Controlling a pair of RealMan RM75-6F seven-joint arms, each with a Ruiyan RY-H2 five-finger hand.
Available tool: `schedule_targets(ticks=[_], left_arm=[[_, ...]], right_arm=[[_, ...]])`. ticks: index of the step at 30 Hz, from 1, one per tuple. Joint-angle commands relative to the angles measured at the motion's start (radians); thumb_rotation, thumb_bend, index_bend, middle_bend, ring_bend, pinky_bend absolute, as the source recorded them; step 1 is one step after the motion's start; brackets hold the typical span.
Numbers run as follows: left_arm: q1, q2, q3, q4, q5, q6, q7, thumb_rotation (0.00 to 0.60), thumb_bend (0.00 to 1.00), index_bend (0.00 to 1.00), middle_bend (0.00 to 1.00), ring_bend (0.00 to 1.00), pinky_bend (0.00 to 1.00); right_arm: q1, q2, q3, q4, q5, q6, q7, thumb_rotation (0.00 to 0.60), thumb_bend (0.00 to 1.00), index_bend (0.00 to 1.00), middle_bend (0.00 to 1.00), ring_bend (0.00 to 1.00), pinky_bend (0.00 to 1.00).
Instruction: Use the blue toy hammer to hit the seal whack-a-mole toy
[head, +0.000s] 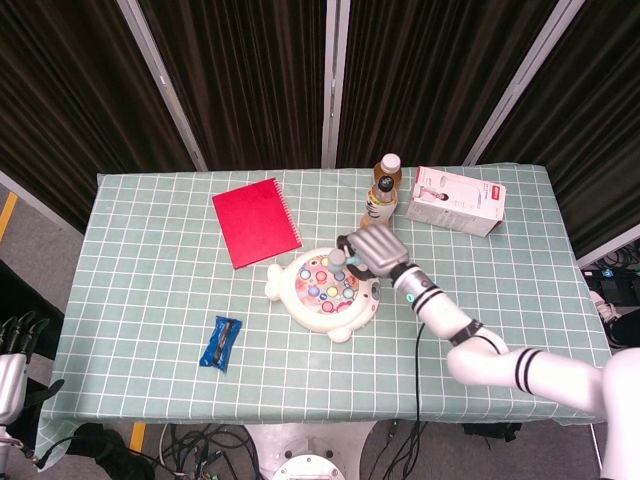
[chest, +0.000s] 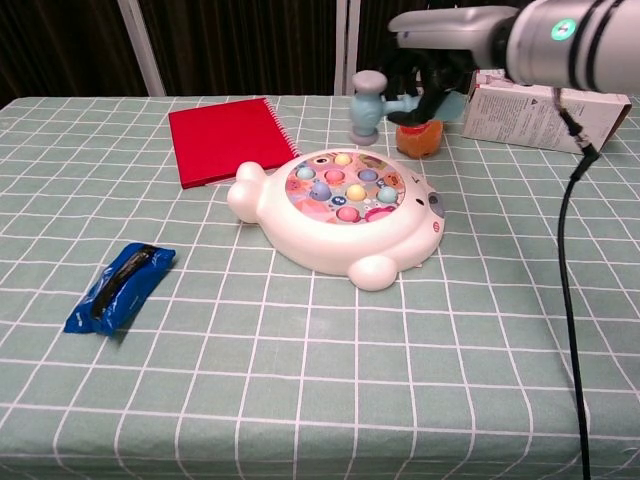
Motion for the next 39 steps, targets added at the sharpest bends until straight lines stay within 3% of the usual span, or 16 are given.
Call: schedule_targets(ticks=[1,8,15,19,30,39], left_arm=[[-0.002,0.001,0.000,-0.002,0.004,0.001,0.003,0.600,0.04,0.15,0.06,0.00,0.00],[-0.009,0.004,-0.003,-0.028,0.020,0.008,0.025,0.600,0.03,0.15,0.06,0.00,0.00],[-0.006,0.016,-0.004,-0.052,0.020,0.019,0.050,0.600,0.04,0.15,0.06,0.00,0.00],[-0.004,0.019,-0.004,-0.060,0.019,0.021,0.057,0.600,0.03,0.15,0.06,0.00,0.00],[-0.003,0.017,-0.003,-0.058,0.016,0.021,0.056,0.600,0.03,0.15,0.06,0.00,0.00],[0.002,0.016,0.000,-0.055,0.018,0.026,0.054,0.600,0.03,0.15,0.06,0.00,0.00]], right_arm=[[-0.082,0.054,-0.045,-0.031,-0.034,0.058,0.042,0.600,0.52,0.75,0.65,0.55,0.67],[-0.192,0.015,-0.119,0.101,-0.090,0.059,0.176,0.600,0.52,0.75,0.65,0.55,0.67],[-0.219,-0.091,-0.126,0.266,-0.169,0.036,0.307,0.600,0.49,0.71,0.62,0.54,0.63],[-0.220,-0.130,-0.122,0.322,-0.216,0.036,0.361,0.600,0.46,0.67,0.57,0.48,0.57],[-0.234,-0.136,-0.123,0.337,-0.264,0.025,0.401,0.600,0.40,0.41,0.41,0.29,0.39],[-0.245,-0.113,-0.119,0.297,-0.267,0.013,0.391,0.600,0.40,0.28,0.33,0.20,0.30]])
